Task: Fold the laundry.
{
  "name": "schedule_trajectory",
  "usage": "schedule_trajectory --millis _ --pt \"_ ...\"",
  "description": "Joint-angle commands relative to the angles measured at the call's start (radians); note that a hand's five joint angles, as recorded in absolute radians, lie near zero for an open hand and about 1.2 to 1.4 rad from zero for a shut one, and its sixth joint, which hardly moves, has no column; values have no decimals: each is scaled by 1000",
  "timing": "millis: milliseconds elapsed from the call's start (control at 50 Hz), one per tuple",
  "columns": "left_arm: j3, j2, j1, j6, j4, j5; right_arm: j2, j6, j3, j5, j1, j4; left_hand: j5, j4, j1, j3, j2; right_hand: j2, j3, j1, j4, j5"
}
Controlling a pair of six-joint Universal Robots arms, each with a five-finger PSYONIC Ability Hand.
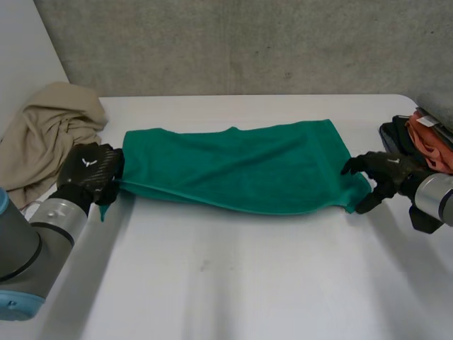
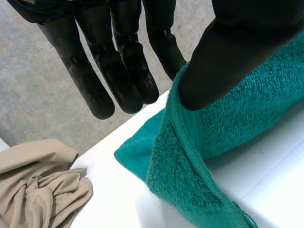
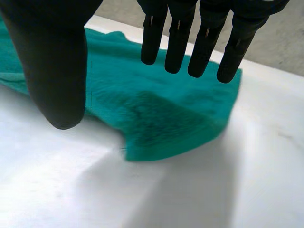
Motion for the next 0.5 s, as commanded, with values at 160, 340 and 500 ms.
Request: schedule_trajectory --millis 160,340,500 --pt "39 -3 -7 -20 -7 -12 69 17 59 175 166 -219 225 193 249 203 197 35 36 21 43 66" --pt "42 -1 -16 -32 -13 -23 163 -1 -12 284 218 -299 225 193 249 203 197 172 174 158 181 204" --pt "38 -1 -12 -28 -29 -29 151 37 -36 379 203 -377 225 193 249 203 197 360 362 346 369 391"
